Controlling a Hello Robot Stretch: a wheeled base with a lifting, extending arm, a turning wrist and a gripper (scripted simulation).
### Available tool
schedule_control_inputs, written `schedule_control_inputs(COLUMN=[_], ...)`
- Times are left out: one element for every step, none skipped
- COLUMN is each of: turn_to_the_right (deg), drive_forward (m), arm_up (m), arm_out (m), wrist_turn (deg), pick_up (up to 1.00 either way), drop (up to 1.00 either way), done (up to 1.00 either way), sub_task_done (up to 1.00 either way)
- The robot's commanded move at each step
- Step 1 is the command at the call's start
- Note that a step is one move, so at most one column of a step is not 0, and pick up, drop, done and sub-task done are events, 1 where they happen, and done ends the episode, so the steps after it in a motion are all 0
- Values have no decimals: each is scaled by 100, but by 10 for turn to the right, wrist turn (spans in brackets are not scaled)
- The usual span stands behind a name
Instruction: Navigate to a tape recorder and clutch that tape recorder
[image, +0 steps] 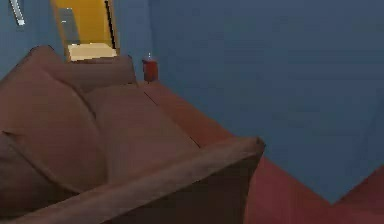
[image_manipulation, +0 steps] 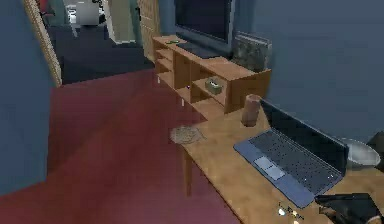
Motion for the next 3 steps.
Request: schedule_control_inputs(turn_to_the_right=[450,210,0], drive_forward=[0,0,100], arm_up=[0,0,0], arm_out=[0,0,0], wrist_turn=[0,0,0], pick_up=[0,0,0], drop=[0,0,0], done=[0,0,0], sub_task_done=[0,0,0])
